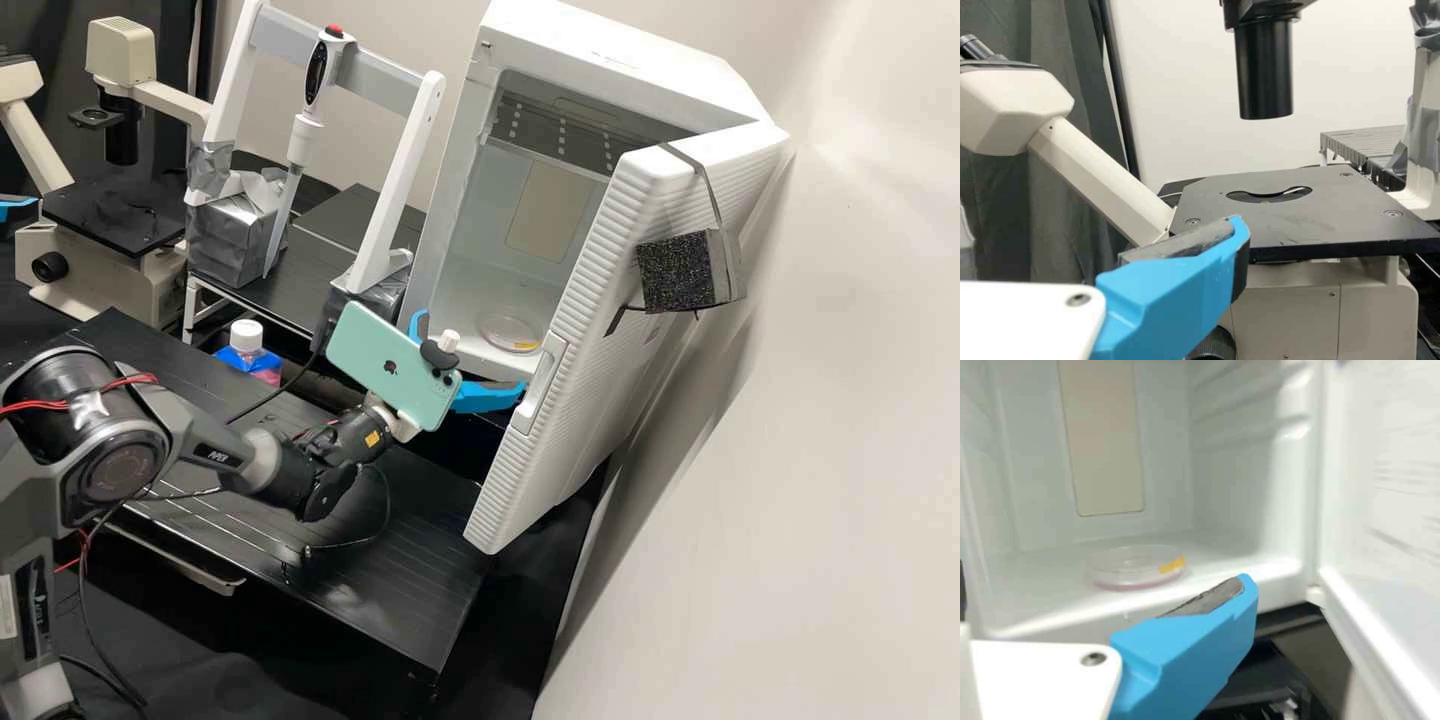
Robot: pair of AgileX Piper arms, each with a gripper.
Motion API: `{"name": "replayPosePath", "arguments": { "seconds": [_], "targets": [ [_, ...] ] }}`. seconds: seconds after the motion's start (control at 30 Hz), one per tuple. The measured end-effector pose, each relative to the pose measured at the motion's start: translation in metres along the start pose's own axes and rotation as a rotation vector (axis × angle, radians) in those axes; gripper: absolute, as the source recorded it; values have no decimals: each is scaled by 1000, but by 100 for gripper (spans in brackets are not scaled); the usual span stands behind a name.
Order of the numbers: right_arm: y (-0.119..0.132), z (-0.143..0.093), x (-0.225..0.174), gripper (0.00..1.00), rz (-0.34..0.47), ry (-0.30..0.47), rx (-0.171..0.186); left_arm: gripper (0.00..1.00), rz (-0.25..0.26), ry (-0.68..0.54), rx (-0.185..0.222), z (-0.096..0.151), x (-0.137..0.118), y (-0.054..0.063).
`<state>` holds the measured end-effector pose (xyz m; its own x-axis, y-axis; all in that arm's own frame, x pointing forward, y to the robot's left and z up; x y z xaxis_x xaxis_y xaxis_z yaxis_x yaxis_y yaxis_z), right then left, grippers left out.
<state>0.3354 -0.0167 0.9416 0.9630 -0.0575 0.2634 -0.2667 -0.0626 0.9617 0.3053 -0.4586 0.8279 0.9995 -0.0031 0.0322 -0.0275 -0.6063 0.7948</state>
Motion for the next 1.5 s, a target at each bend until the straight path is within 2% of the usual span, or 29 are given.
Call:
{"name": "replayPosePath", "arguments": {
  "seconds": [0.23,0.4,0.67,0.93,1.13,1.33,1.5],
  "targets": [
    [-4,-6,39,100,-19,-51,30,100,0,0,0,0,0,0],
    [-4,-11,62,100,-37,-70,7,100,0,0,0,0,0,0],
    [1,-14,78,100,-28,-77,-7,100,0,0,0,0,0,0],
    [2,-12,93,100,-39,-99,-9,100,0,0,0,0,0,0],
    [-8,-6,102,100,-72,-127,-9,100,0,0,0,0,0,0],
    [-16,-9,107,100,-98,-128,-61,100,0,0,0,0,0,0],
    [-22,-13,110,100,-115,-120,-83,100,0,0,0,0,0,0]
  ]
}}
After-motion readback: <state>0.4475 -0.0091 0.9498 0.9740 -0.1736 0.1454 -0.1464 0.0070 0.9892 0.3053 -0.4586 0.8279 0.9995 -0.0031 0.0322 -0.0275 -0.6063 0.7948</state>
